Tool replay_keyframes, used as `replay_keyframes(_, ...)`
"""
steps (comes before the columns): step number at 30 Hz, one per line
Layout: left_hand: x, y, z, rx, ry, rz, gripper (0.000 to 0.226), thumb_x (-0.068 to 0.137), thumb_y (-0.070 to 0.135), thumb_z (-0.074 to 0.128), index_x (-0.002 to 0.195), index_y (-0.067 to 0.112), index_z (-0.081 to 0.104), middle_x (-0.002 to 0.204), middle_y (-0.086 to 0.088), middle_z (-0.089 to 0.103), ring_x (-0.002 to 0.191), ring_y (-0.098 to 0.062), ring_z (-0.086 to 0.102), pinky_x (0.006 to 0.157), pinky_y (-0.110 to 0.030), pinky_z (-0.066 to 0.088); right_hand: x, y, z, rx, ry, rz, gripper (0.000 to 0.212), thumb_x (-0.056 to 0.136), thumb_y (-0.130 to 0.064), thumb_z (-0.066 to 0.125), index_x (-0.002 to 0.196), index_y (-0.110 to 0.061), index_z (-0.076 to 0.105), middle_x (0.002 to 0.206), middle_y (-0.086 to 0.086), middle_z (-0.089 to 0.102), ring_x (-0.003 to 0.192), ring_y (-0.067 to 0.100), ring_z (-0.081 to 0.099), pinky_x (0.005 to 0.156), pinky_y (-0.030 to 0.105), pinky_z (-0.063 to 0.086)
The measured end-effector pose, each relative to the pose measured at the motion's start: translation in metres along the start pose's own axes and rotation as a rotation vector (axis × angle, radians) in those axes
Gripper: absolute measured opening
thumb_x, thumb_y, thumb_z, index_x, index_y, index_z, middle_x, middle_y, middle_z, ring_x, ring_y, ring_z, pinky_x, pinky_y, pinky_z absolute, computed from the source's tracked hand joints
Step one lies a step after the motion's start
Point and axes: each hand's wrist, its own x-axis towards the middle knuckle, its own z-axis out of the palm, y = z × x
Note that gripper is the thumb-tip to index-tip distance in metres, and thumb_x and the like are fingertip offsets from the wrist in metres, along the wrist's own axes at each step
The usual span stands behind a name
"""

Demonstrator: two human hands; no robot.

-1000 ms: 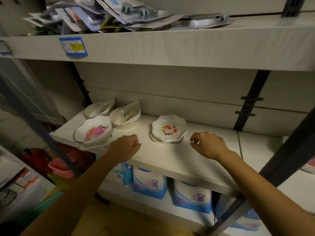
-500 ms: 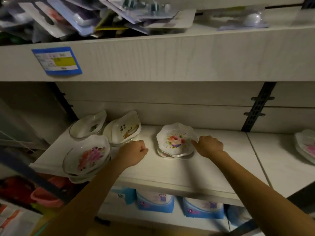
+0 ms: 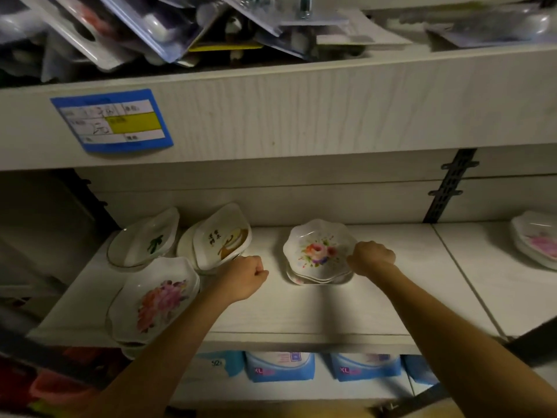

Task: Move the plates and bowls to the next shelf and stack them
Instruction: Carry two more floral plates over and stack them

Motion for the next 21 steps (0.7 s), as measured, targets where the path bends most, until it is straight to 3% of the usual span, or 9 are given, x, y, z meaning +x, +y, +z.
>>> replay_keyframes(3, 0.006, 0.001, 0.001, 0.01, -0.007, 0.004, 0.03, 0.094, 0.033, 0.043, 0.096, 0.007, 0.06, 0.093, -0.009, 0.068, 0.089, -0.025, 0.061, 0.074, -0.034, 0.046, 0.0, 0.003, -0.006, 0.085, 0.001, -0.007, 0.028, 0.091, -0.026, 0.042, 0.108, -0.01, 0.058, 0.09, 0.005, 0.055, 0.083, 0.022, 0.053, 0.071, 0.028, 0.04)
replay_keyframes(7, 0.013, 0.004, 0.007, -0.009, -0.031, -0.001, 0.027, 0.094, 0.031, 0.043, 0.086, 0.009, 0.056, 0.074, -0.003, 0.06, 0.078, -0.022, 0.056, 0.069, -0.032, 0.041, -0.005, 0.015, -0.016, 0.145, 0.047, -0.032, 0.032, 0.093, -0.029, 0.037, 0.106, -0.008, 0.058, 0.092, 0.008, 0.055, 0.082, 0.024, 0.051, 0.069, 0.03, 0.041)
replay_keyframes(11, 0.025, 0.01, 0.016, -0.044, -0.019, -0.046, 0.034, 0.095, 0.034, 0.039, 0.083, 0.006, 0.054, 0.097, -0.016, 0.069, 0.085, -0.027, 0.061, 0.07, -0.031, 0.041, -0.012, 0.046, -0.023, 0.246, 0.104, 0.002, 0.035, 0.092, -0.031, 0.038, 0.1, -0.009, 0.064, 0.102, 0.011, 0.065, 0.086, 0.027, 0.057, 0.073, 0.033, 0.047)
replay_keyframes(15, 0.04, 0.023, 0.026, -0.163, -0.034, -0.132, 0.049, 0.094, 0.045, 0.035, 0.088, 0.003, 0.058, 0.101, -0.018, 0.068, 0.085, -0.031, 0.062, 0.075, -0.034, 0.049, -0.028, 0.08, -0.03, 0.314, 0.123, 0.052, 0.026, 0.09, -0.027, 0.042, 0.077, -0.014, 0.061, 0.095, 0.012, 0.066, 0.086, 0.03, 0.06, 0.075, 0.036, 0.049)
replay_keyframes(18, 0.05, 0.036, 0.032, -0.26, -0.093, -0.206, 0.057, 0.092, 0.051, 0.037, 0.095, -0.001, 0.061, 0.09, -0.014, 0.066, 0.073, -0.032, 0.061, 0.063, -0.029, 0.046, -0.04, 0.099, -0.03, 0.345, 0.114, 0.095, 0.029, 0.091, -0.025, 0.042, 0.07, -0.015, 0.058, 0.091, 0.012, 0.066, 0.081, 0.028, 0.058, 0.07, 0.032, 0.045)
replay_keyframes(21, 0.056, 0.044, 0.038, -0.316, -0.109, -0.261, 0.051, 0.091, 0.047, 0.046, 0.068, 0.001, 0.051, 0.061, -0.008, 0.052, 0.051, -0.02, 0.047, 0.047, -0.026, 0.033, -0.05, 0.114, -0.026, 0.374, 0.097, 0.138, 0.031, 0.091, -0.025, 0.043, 0.063, -0.019, 0.055, 0.09, 0.011, 0.066, 0.082, 0.028, 0.059, 0.073, 0.035, 0.047)
